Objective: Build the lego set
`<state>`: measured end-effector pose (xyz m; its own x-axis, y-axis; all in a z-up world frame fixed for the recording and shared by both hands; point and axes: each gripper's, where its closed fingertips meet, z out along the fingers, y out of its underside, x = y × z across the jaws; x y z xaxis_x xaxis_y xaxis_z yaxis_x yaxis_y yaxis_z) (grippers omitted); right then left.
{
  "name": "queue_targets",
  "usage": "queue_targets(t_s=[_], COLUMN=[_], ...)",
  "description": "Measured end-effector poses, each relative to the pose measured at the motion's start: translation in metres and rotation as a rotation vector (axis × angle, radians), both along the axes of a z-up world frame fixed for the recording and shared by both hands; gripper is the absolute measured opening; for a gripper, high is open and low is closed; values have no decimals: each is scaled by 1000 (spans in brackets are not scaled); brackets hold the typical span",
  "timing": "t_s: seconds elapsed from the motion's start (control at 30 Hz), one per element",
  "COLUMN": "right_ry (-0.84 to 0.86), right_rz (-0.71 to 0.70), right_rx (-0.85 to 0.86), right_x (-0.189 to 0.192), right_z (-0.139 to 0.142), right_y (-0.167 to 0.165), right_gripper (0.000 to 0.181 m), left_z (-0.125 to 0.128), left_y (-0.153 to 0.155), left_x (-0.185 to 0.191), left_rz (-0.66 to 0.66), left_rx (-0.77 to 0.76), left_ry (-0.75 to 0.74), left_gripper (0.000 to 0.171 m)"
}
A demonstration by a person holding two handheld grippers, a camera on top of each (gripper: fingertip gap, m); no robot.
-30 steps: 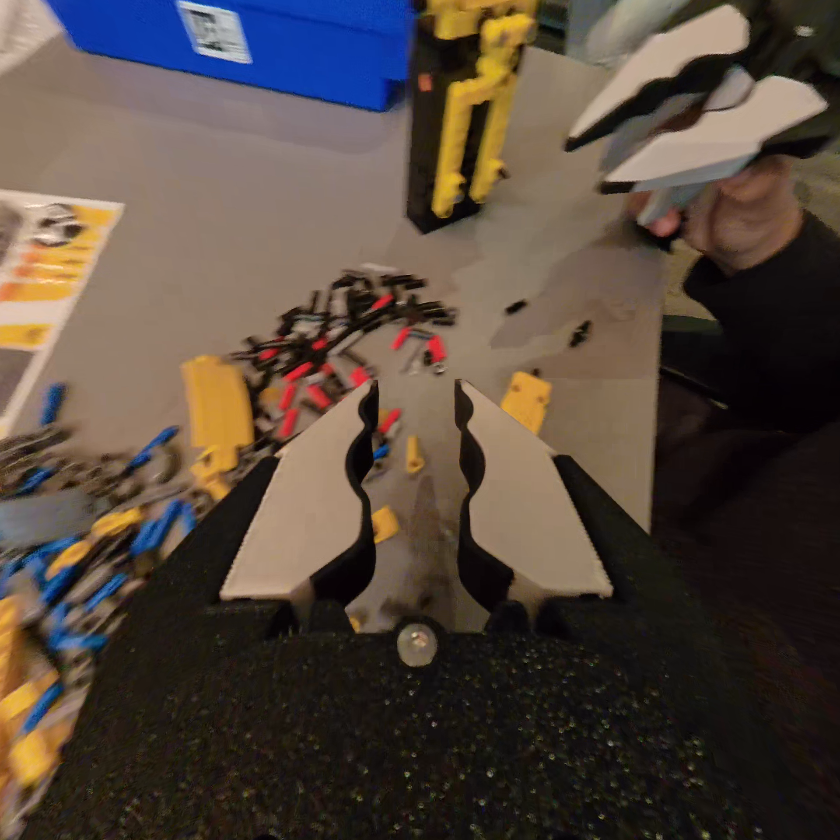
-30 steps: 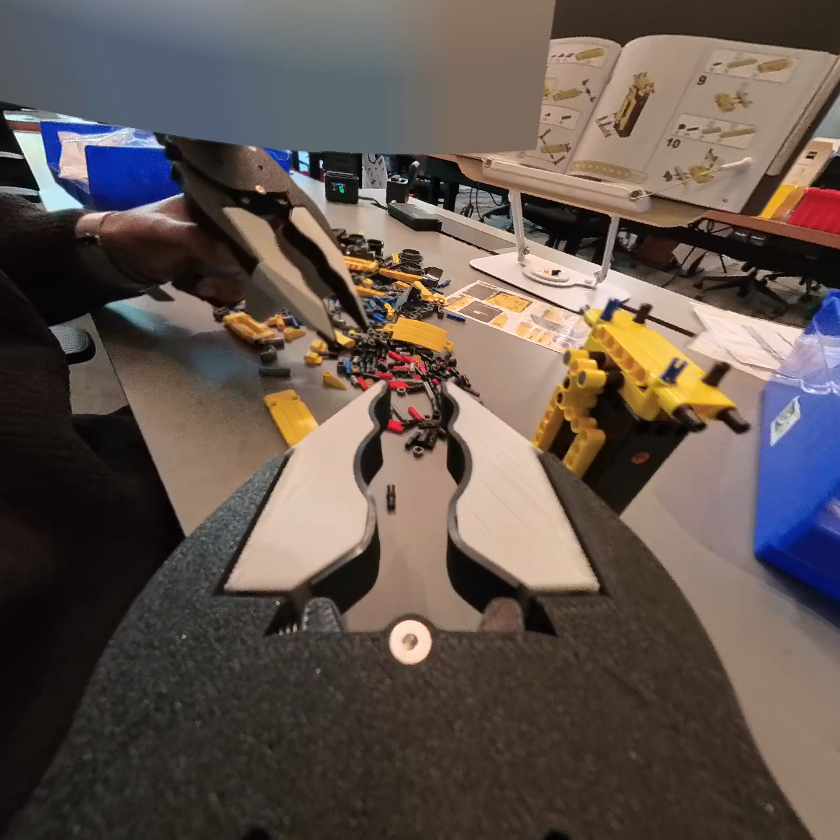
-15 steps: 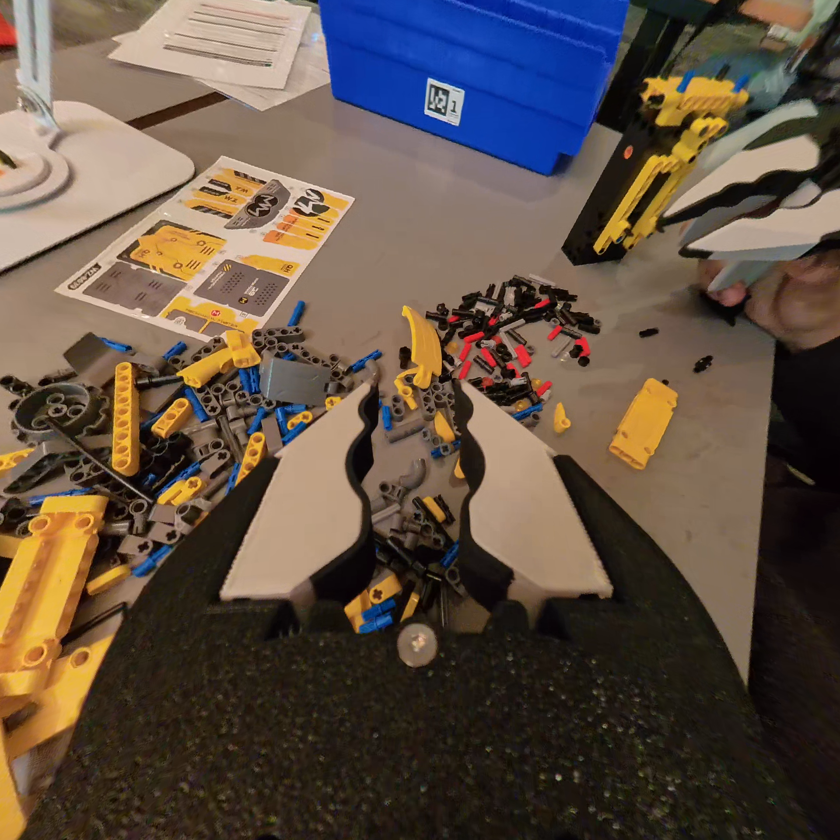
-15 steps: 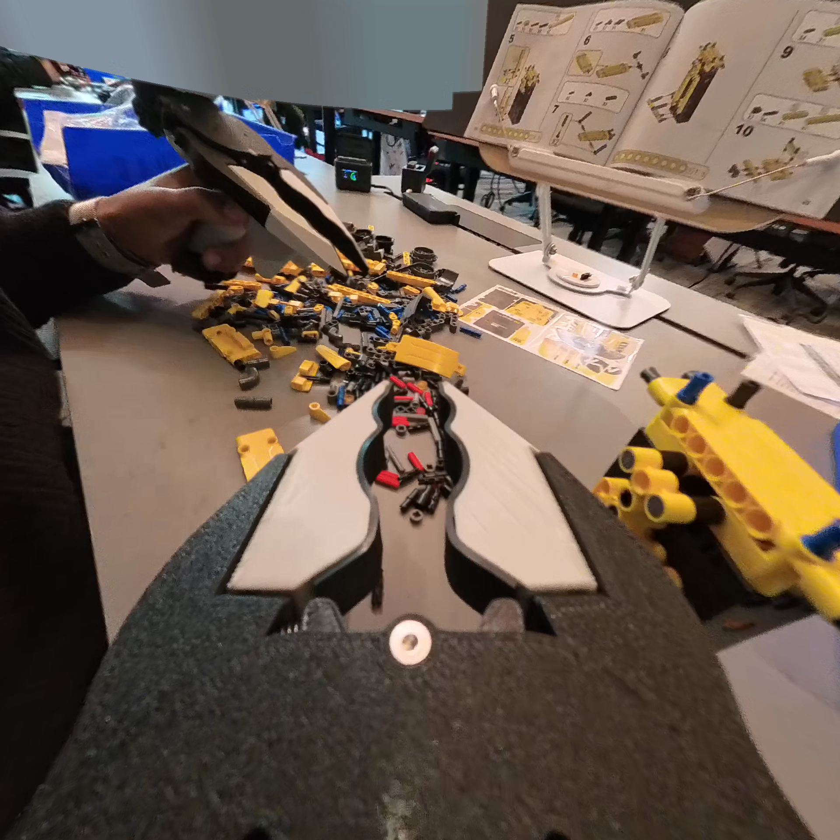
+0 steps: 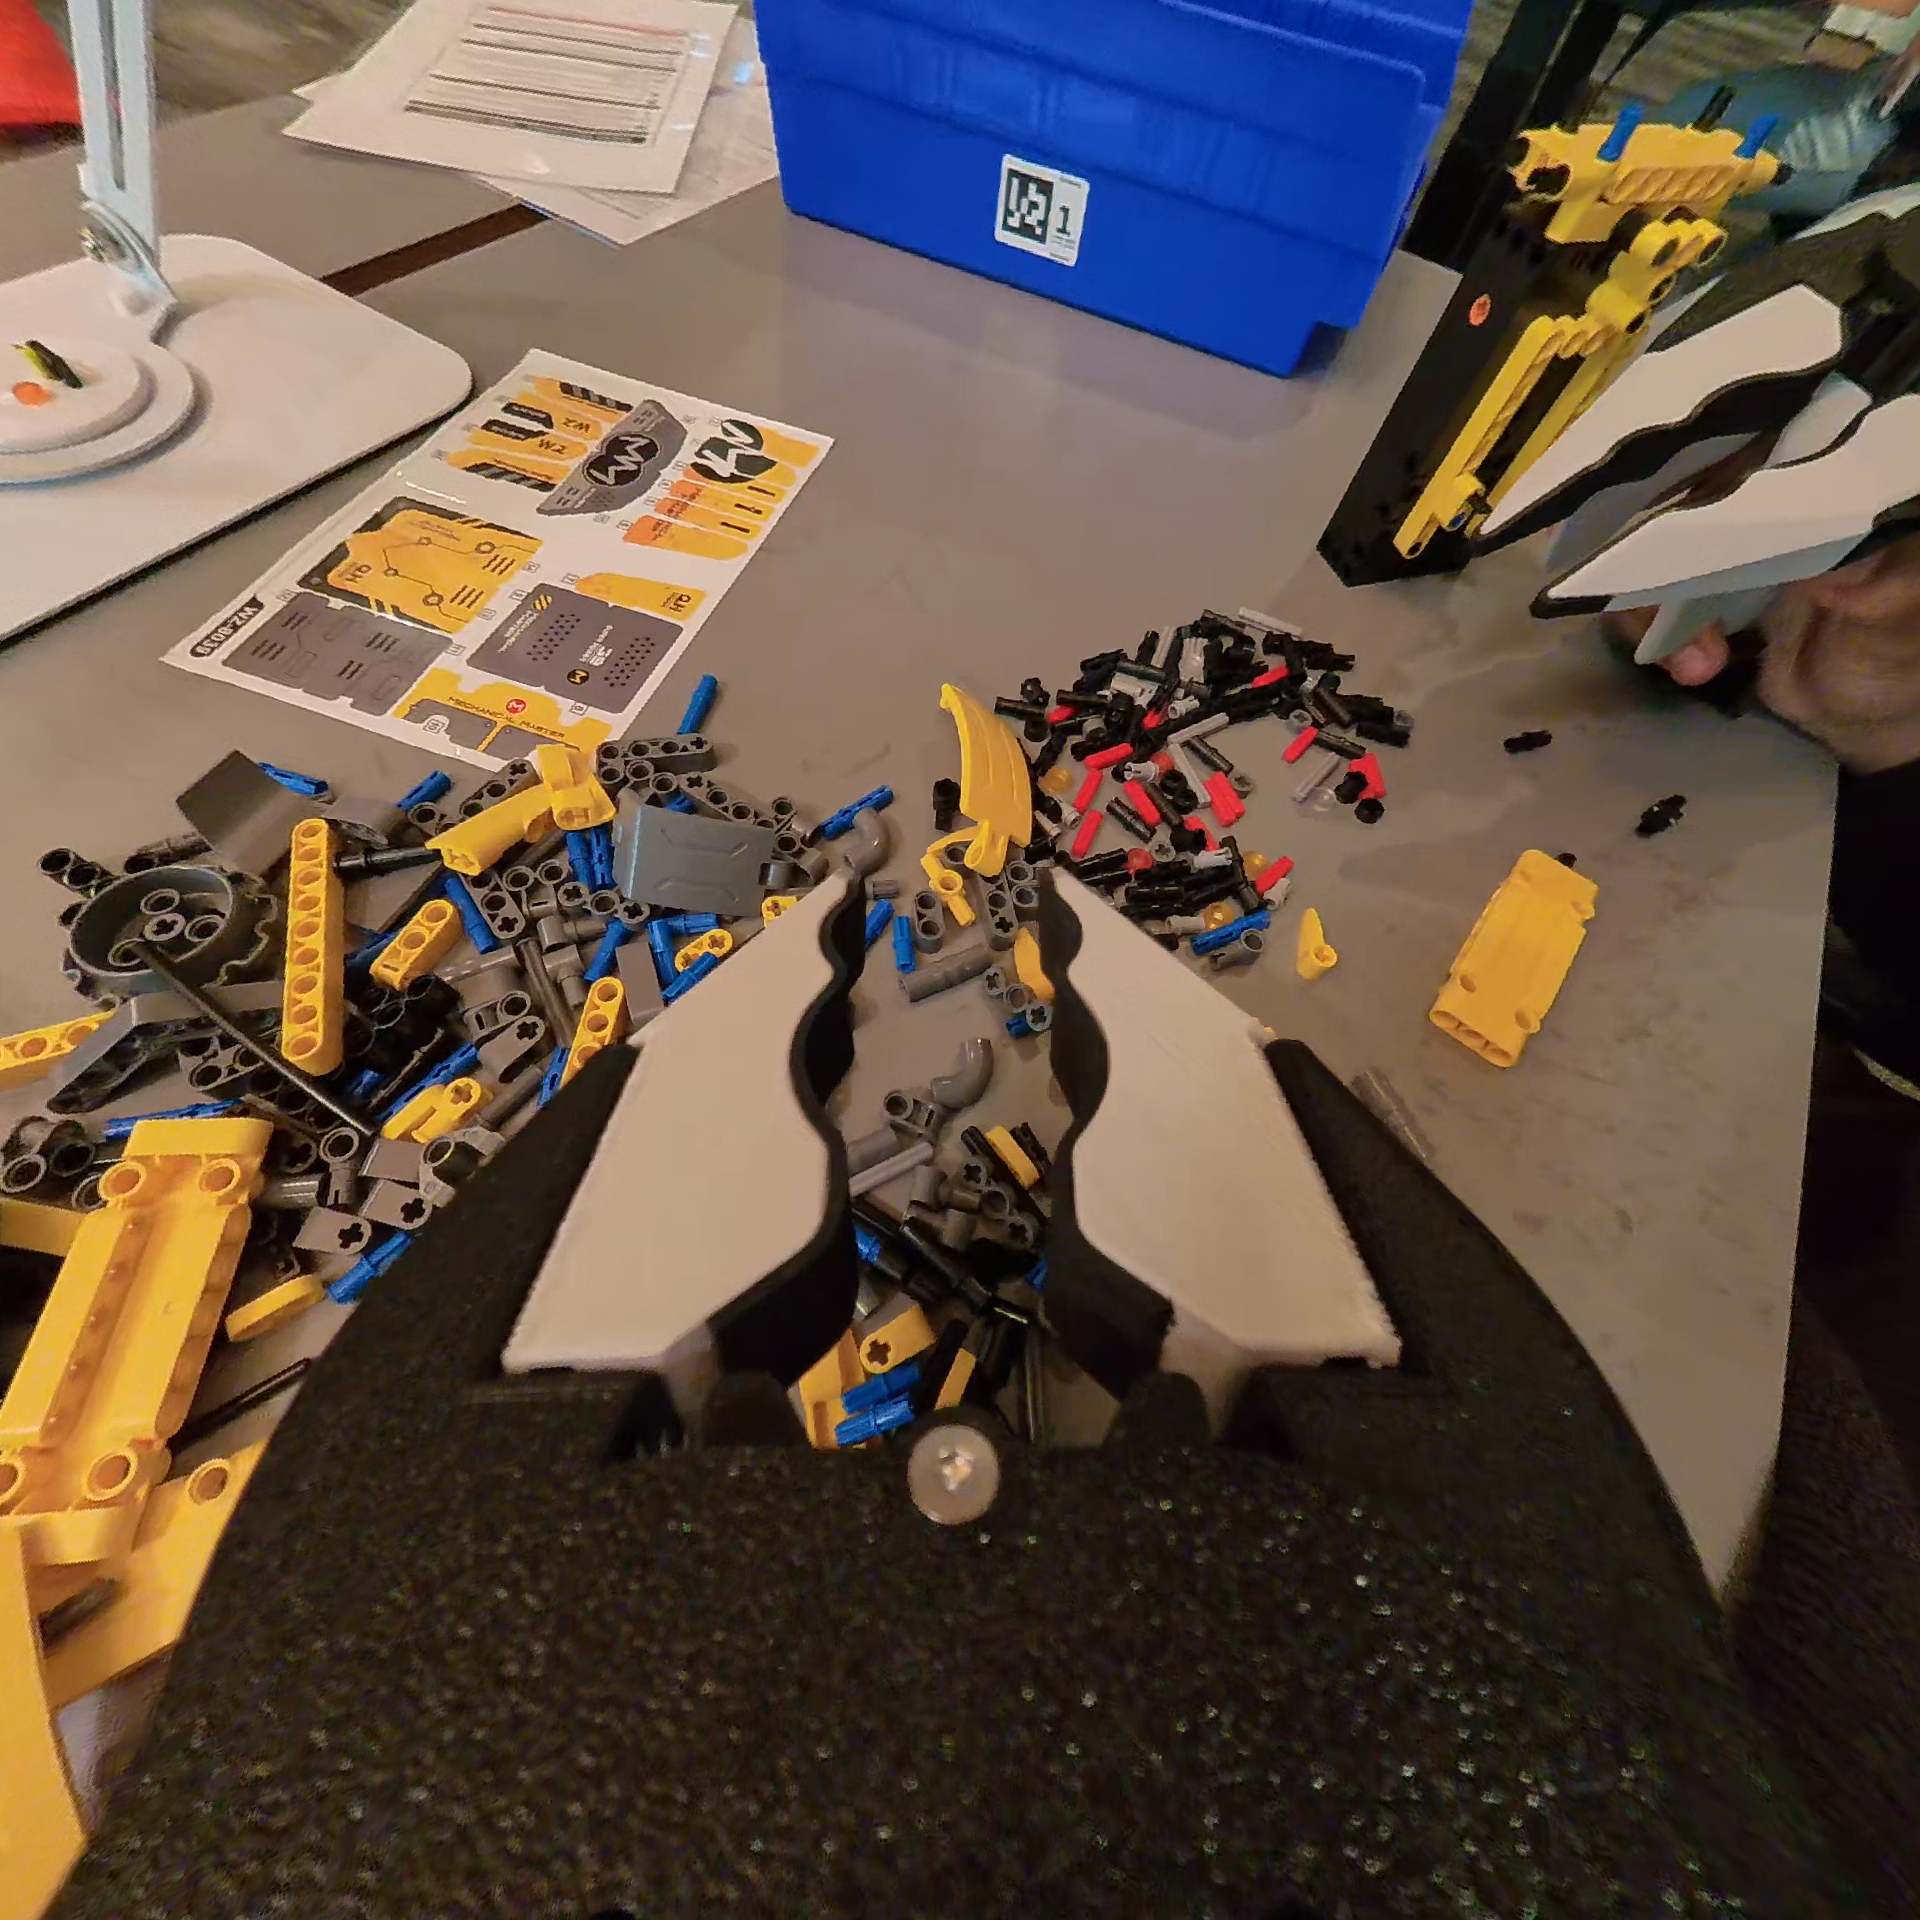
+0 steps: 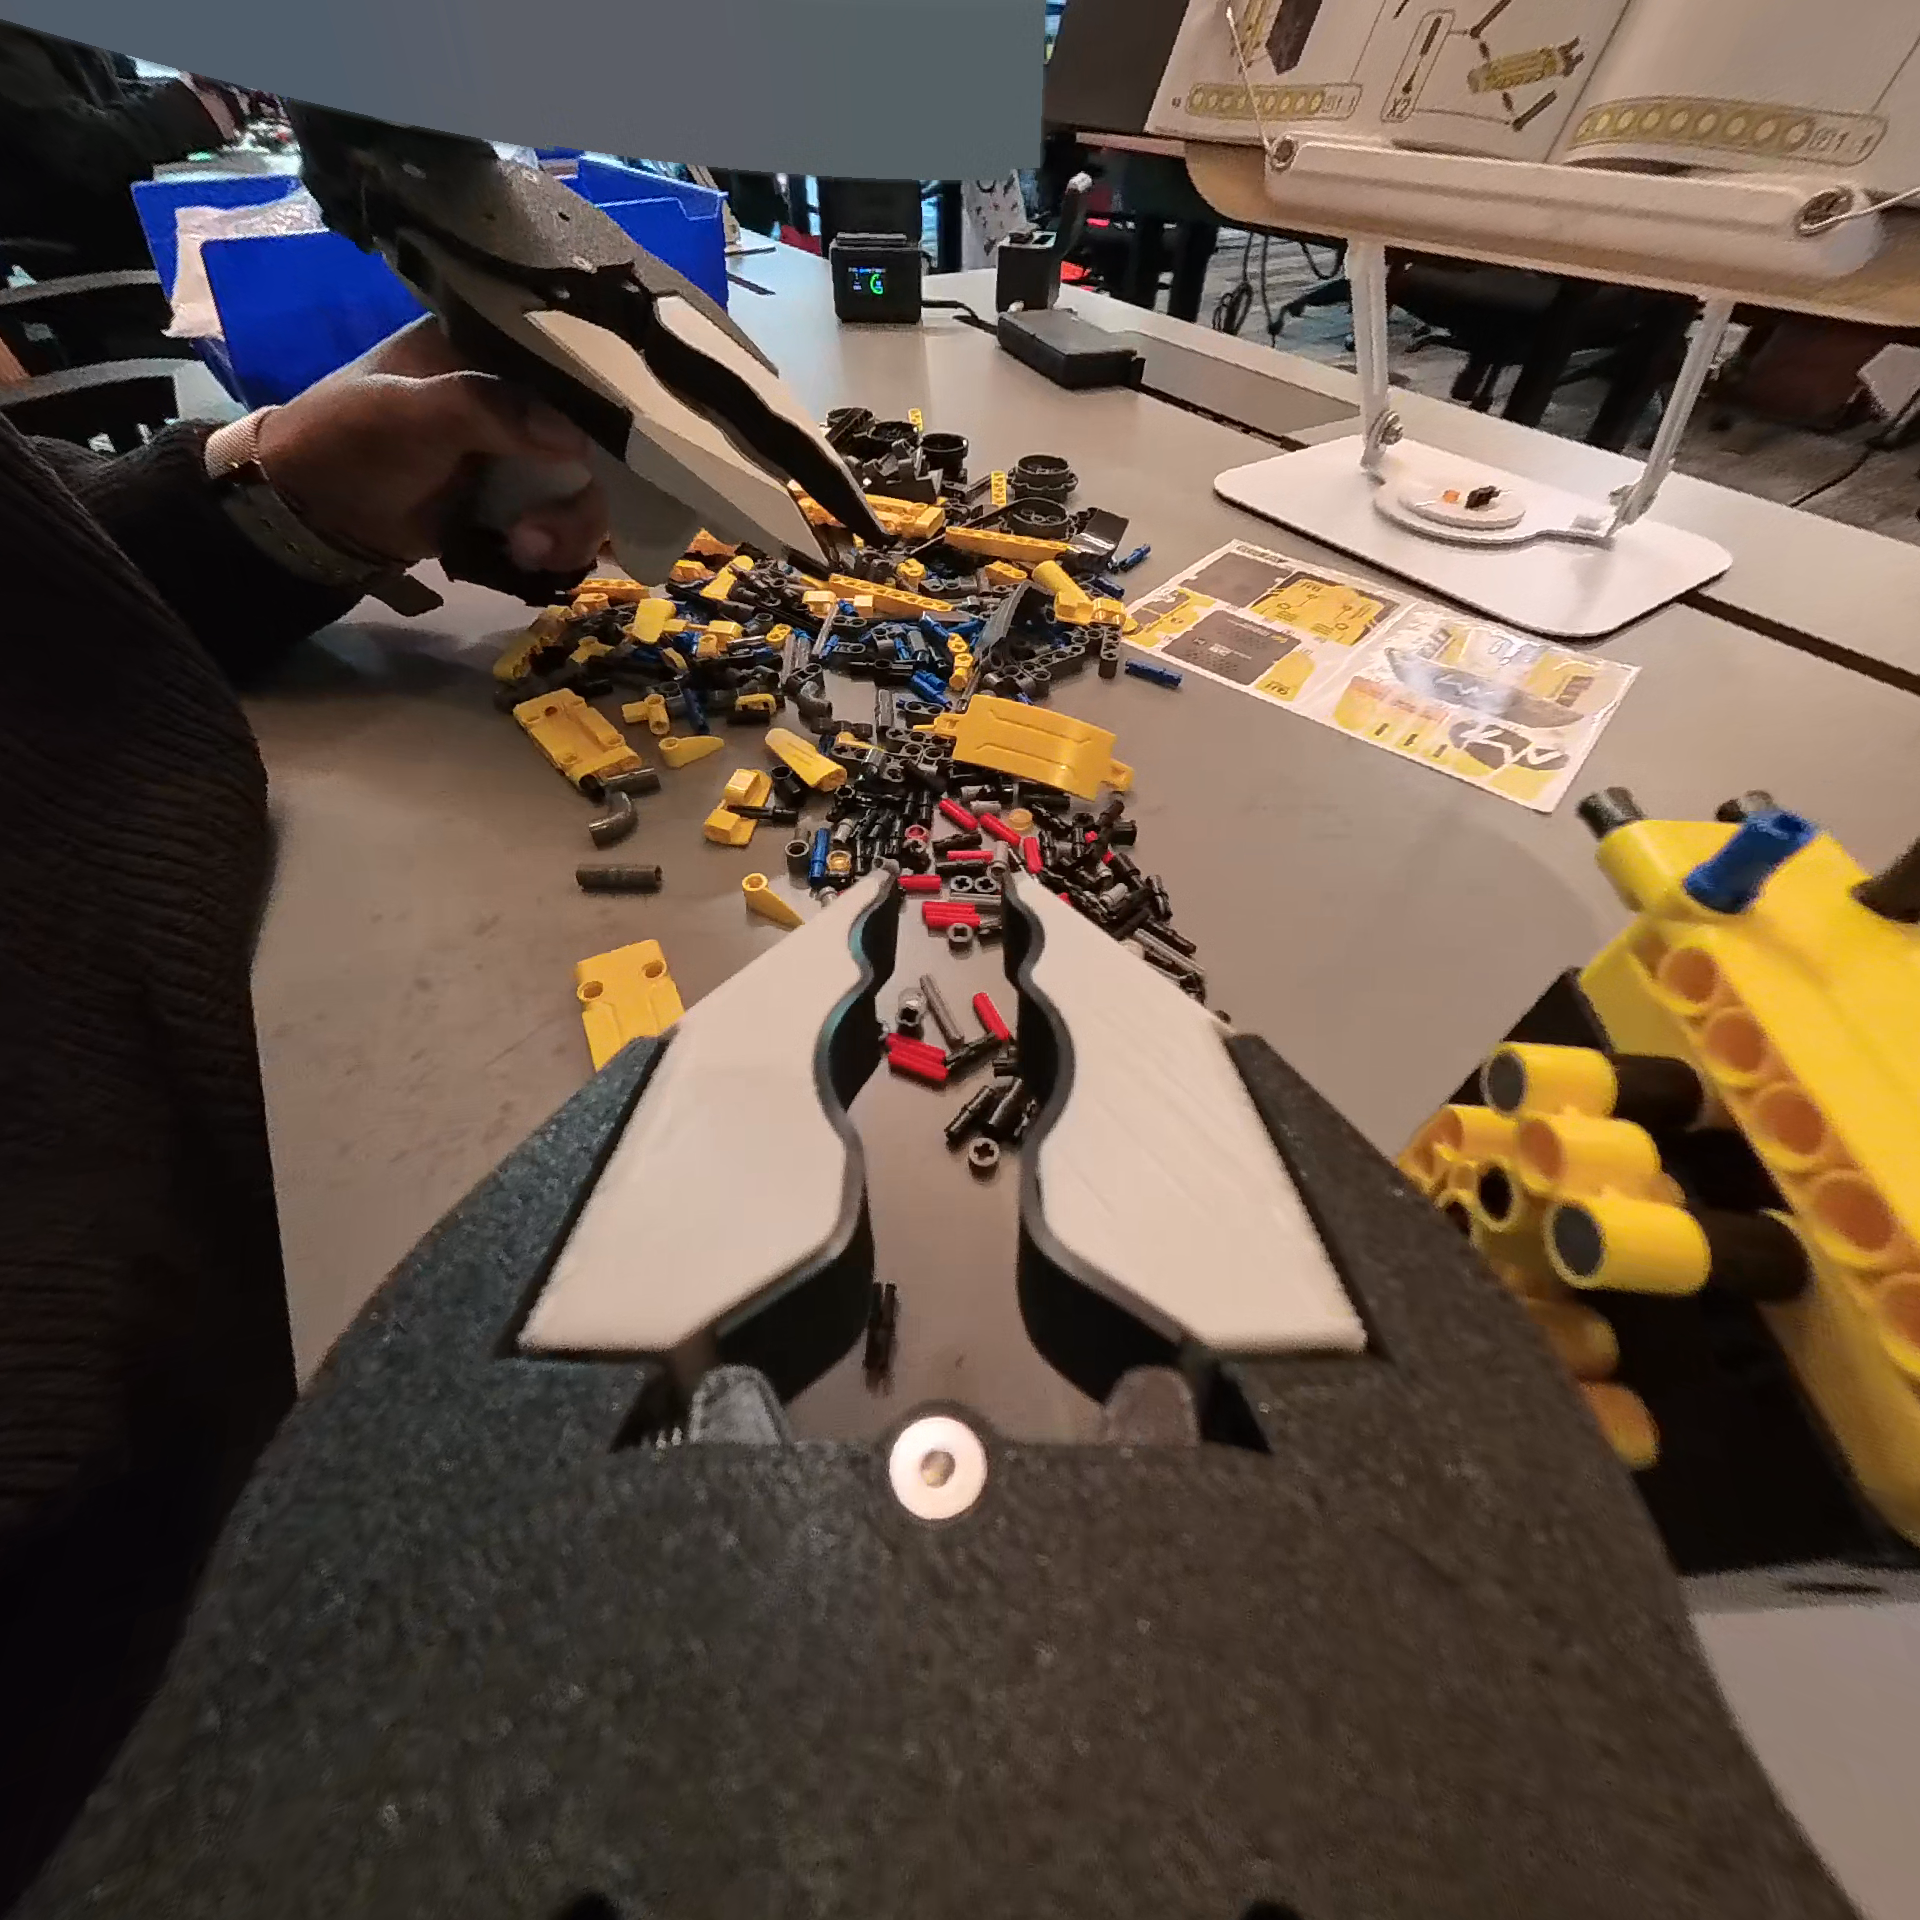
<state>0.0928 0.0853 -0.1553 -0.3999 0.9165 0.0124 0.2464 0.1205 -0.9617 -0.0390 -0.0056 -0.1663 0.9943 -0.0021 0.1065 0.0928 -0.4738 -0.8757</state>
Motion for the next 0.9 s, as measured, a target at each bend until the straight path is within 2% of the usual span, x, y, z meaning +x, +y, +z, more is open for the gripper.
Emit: queue_targets(t_s=[0.47,0.9], right_ry=[-25,-36], right_rz=[11,13], right_rx=[6,17], right_x=[-1,-2], right_z=[-4,-6], right_y=[-2,-3], right_gripper=[19,20], left_z=[12,12], left_y=[0,1], left_x=[6,8], left_rz=[-21,-28], left_rx=[67,71], left_ry=[-79,-82], left_gripper=[33,32])
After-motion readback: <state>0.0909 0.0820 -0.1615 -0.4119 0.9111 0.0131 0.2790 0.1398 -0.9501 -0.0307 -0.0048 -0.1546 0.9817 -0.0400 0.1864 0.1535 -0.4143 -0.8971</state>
